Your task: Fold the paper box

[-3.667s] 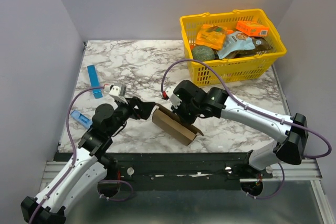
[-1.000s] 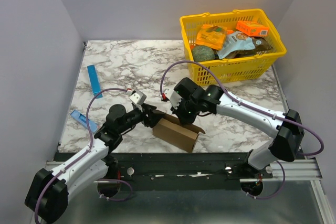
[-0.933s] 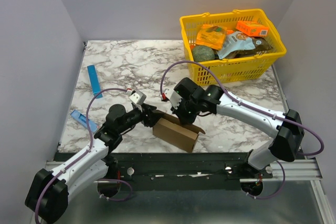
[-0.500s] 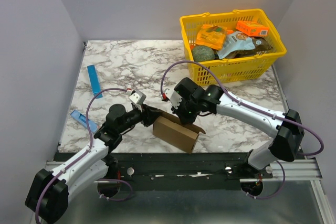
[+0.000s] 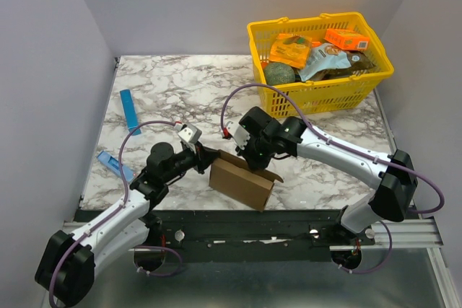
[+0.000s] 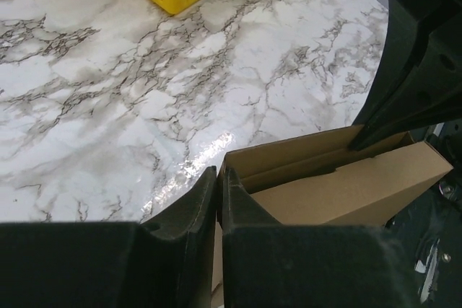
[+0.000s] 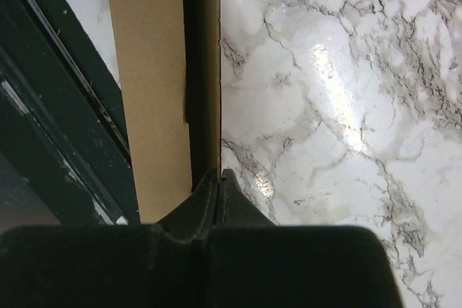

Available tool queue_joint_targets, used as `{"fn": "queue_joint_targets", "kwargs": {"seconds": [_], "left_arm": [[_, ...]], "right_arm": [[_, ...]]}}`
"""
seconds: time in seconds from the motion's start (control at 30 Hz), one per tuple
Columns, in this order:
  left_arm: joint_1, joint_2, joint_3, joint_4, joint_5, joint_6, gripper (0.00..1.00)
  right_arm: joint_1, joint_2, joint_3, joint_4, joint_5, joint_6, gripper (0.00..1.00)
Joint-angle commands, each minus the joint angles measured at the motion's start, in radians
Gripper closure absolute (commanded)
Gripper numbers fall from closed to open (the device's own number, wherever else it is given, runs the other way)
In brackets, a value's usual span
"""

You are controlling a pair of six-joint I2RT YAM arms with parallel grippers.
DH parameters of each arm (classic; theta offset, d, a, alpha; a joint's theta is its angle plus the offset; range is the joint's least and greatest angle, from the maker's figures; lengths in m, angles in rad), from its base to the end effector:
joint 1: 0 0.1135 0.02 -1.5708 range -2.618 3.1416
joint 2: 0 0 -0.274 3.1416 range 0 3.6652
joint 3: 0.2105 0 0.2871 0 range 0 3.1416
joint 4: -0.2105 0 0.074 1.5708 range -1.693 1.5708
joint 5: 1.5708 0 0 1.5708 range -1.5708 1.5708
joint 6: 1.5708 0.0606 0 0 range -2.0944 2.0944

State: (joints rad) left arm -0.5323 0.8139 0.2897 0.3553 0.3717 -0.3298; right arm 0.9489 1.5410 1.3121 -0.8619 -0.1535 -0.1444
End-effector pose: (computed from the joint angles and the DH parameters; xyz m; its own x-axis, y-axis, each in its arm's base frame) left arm 0.1901 -0.1375 0.2022 -0.3901 -0.1204 -0.9129 0.6923 0.6152 -0.3770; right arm 0.2026 0.2986 0.2633 -0.3899 -0.7880 -0.4765 -0.9099 0.4092 0.0678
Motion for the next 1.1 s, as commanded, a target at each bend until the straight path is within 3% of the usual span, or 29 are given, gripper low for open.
{"fn": "queue_joint_targets", "kwargs": {"seconds": [0.0,0.1,0.23,0.43,0.83,1.07], "left_arm": [[-0.006,-0.042,0.008,0.016,-0.028,0.006,0.90],[-0.017,-0.067,-0.009,0.020,-0.054,0.020,0.94],[-0.021,-0.119,-0.032,0.036,-0.068,0.038,0.99],[-0.026,-0.124,-0.043,0.045,-0.053,0.048,1.00],[-0.035,-0.096,-0.038,0.051,-0.030,0.061,1.00],[-0.038,-0.087,-0.035,0.050,-0.020,0.067,1.00]], "right_arm": [[-0.001,0.005,0.001,0.014,0.074,-0.003,0.99],[-0.001,-0.005,0.024,0.018,0.132,0.035,0.94],[-0.001,-0.031,0.053,0.014,0.216,0.086,0.56],[-0.002,-0.103,0.012,0.030,0.160,0.097,0.18],[-0.006,-0.162,-0.079,0.135,-0.012,0.031,0.00],[-0.004,-0.238,-0.180,0.262,0.121,-0.035,0.00]]}}
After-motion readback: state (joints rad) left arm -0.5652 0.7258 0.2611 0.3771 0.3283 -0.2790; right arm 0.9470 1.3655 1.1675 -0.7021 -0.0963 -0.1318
